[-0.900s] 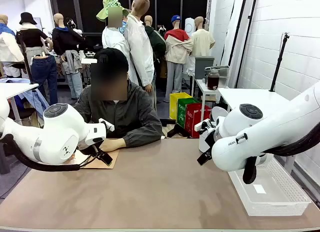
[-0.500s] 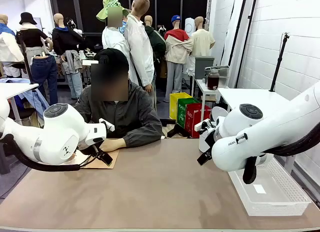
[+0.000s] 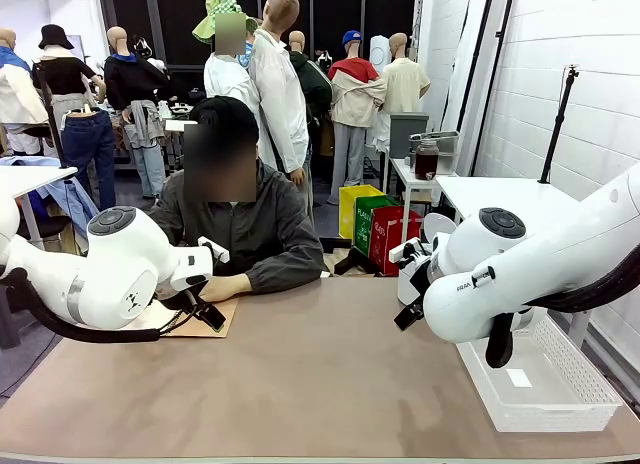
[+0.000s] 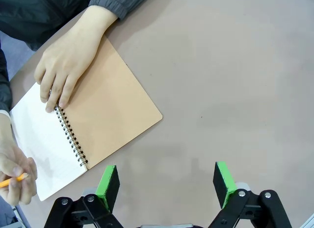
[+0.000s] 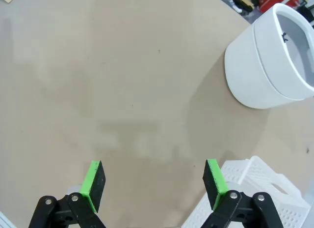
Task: Sort the paper based on its condition.
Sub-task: If a person hands you a paper, place it in the Organizing basket , and if it's crumpled, put it in the Trash can.
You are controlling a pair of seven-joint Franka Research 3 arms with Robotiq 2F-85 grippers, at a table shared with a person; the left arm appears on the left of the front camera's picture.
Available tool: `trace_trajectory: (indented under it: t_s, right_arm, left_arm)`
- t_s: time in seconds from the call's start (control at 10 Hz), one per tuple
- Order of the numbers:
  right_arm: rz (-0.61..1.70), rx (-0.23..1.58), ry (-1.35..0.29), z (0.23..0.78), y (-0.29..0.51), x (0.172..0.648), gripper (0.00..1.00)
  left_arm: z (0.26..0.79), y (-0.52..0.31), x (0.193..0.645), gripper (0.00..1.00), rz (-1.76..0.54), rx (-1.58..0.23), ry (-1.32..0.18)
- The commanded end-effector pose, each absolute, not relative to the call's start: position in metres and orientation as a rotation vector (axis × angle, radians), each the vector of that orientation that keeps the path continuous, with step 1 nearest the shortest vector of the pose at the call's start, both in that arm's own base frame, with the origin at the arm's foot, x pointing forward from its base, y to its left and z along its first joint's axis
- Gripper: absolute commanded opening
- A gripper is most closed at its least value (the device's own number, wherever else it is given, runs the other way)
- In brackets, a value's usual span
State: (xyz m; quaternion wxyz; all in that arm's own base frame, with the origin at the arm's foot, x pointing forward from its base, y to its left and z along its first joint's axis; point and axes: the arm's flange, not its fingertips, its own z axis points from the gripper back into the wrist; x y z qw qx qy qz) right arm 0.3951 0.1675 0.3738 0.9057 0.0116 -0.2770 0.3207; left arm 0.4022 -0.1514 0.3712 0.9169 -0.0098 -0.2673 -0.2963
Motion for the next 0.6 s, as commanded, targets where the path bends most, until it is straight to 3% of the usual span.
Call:
trace_trajectory:
  t_s: [0.0, 0.5]
  right_arm:
    - [0.663, 0.024, -0.572, 0.3738, 0.1676, 0.3951, 1.0]
    - [0.663, 0.024, -0.572, 0.3738, 0.1676, 0.3951, 1.0]
  left_arm:
    - [0.3712, -0.1505, 0.4026, 1.0, -0.607, -0.02, -0.55]
    - [0.3712, -0.1505, 0.4026, 1.0, -0.607, -0.02, -0.55]
